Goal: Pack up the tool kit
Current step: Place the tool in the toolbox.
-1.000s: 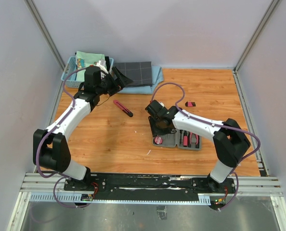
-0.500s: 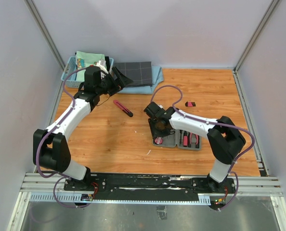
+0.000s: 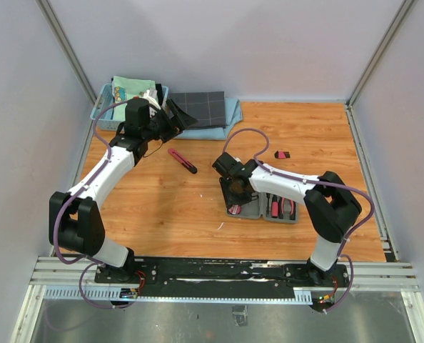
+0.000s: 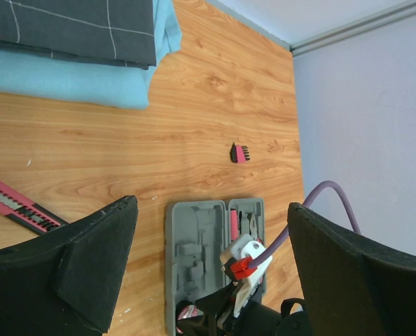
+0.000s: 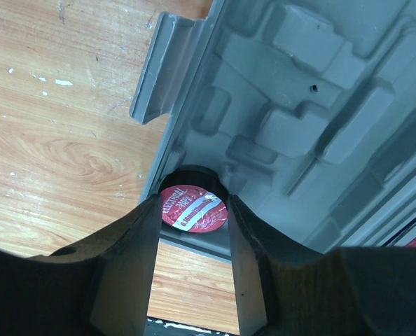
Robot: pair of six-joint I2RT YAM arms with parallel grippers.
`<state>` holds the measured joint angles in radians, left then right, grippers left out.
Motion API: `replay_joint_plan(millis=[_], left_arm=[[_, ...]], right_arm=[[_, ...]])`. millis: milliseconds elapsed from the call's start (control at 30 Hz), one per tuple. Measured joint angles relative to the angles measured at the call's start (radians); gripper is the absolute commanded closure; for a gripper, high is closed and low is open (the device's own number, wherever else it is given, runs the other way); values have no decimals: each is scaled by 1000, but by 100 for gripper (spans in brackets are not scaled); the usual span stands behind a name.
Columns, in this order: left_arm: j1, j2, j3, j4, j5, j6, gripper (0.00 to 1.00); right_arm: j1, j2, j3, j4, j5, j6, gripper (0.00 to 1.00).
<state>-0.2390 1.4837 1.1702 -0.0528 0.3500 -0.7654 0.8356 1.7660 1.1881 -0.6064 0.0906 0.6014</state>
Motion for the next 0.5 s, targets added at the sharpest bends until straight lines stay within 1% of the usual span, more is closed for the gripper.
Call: replay_joint_plan(millis=[500], left_arm=[[0,0,0,0,0,-1,8]], right_arm=[[0,42,37,-25,-16,-9,58]])
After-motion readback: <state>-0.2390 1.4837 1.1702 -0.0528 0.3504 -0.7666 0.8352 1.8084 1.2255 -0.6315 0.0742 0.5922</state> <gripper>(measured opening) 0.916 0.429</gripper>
